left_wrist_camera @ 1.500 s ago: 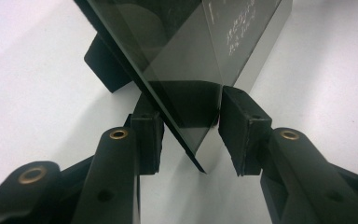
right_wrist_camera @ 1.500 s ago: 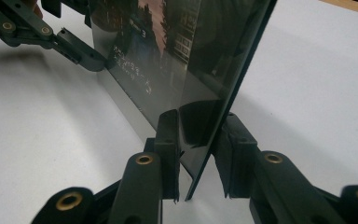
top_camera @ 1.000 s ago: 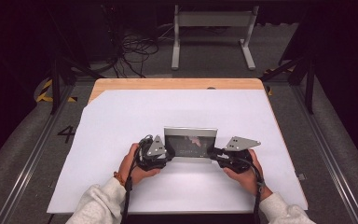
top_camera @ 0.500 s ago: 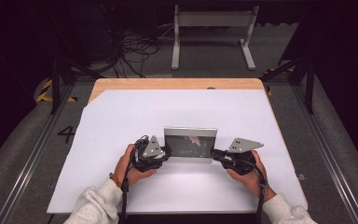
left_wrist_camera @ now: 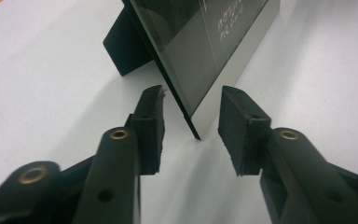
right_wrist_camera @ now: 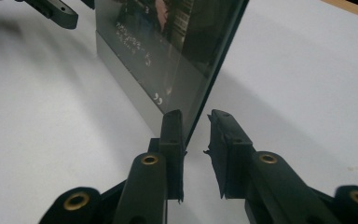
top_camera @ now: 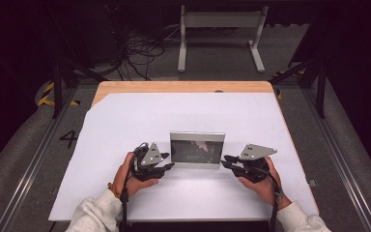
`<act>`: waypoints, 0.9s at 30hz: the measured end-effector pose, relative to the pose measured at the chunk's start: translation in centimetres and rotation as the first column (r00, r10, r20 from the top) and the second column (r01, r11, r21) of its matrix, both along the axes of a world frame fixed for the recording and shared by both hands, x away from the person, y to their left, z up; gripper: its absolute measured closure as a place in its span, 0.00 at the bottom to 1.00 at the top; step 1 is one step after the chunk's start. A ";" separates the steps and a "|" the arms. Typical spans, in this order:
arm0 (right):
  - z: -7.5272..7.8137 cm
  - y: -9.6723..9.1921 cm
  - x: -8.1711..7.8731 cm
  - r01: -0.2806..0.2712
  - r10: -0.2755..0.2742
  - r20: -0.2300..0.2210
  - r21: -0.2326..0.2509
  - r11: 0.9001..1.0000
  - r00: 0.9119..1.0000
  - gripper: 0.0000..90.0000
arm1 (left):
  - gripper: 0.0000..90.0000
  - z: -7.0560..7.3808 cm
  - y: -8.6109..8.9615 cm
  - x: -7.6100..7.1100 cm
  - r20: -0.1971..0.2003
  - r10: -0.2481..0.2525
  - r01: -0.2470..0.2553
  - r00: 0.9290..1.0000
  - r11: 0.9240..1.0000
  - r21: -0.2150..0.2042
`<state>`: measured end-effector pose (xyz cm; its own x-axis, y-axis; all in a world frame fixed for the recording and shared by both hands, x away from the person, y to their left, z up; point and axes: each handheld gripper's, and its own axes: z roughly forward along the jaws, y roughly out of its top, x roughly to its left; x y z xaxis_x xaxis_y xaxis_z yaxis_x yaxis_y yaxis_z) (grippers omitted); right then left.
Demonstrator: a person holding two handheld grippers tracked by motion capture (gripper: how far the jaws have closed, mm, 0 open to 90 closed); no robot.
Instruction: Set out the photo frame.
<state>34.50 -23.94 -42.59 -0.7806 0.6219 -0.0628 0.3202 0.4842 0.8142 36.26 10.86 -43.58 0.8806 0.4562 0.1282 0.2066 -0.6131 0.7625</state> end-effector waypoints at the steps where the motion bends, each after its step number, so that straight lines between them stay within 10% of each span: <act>1: 0.0 0.0 0.0 -0.001 0.001 0.001 -0.006 1.000 1.000 0.82 | 0.65 0.0 0.1 0.0 -0.002 -0.002 0.002 1.000 1.000 0.002; 27: -0.8 1.1 -1.2 -0.073 0.073 -0.003 -0.096 0.993 0.997 0.37 | 0.29 -1.3 1.0 -1.8 -0.015 -0.025 0.026 1.000 0.997 0.072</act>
